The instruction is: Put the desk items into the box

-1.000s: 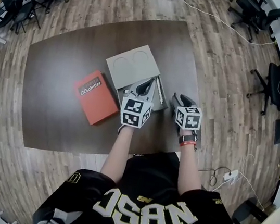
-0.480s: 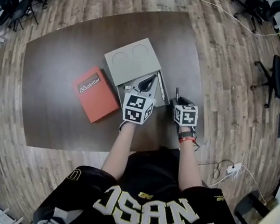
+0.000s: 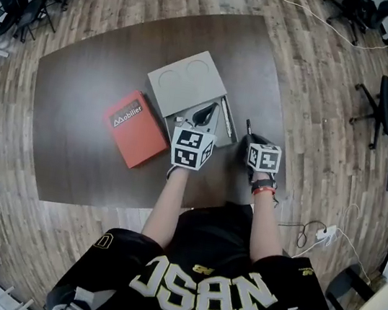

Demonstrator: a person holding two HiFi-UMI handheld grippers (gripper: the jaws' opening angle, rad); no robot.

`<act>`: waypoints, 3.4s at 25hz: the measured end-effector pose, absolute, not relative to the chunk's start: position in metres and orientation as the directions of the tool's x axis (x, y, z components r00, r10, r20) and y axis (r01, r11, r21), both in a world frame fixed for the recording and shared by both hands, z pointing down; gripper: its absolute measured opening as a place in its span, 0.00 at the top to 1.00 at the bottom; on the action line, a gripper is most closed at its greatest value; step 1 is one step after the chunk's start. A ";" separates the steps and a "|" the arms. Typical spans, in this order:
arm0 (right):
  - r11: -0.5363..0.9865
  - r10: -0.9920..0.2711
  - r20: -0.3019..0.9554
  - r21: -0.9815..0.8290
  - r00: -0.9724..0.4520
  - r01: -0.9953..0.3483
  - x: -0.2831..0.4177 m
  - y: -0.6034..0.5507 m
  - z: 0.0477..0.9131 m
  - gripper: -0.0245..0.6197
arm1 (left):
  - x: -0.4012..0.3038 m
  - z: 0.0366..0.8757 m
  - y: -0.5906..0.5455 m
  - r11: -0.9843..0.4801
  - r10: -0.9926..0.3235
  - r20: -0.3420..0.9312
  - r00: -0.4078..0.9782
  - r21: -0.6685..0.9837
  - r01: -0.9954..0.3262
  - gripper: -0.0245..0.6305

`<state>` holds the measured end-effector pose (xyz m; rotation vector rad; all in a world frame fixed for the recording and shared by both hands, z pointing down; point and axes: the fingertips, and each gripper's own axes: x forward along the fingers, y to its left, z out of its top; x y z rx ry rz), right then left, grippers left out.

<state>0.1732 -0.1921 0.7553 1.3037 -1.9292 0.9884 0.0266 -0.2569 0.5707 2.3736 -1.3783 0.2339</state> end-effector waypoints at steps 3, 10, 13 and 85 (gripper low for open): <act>0.226 -0.485 0.805 -0.262 -0.342 -0.938 0.173 -0.189 0.761 0.89 | 0.025 0.569 -0.255 -0.443 -0.800 0.328 0.503 0.243 -0.863 0.94; 0.230 -0.518 0.785 -0.256 -0.341 -0.939 0.172 -0.190 0.747 0.89 | 0.016 0.566 -0.248 -0.429 -0.811 0.331 0.482 0.223 -0.875 0.94; 0.229 -0.539 0.771 -0.253 -0.339 -0.940 0.171 -0.190 0.730 0.89 | 0.017 0.561 -0.243 -0.440 -0.809 0.329 0.487 0.212 -0.873 0.94; 0.896 -0.111 0.804 -0.173 -0.585 -0.408 -0.057 -0.189 0.741 0.80 | -0.158 0.596 -0.173 0.003 -0.891 0.439 0.115 0.260 -0.966 0.94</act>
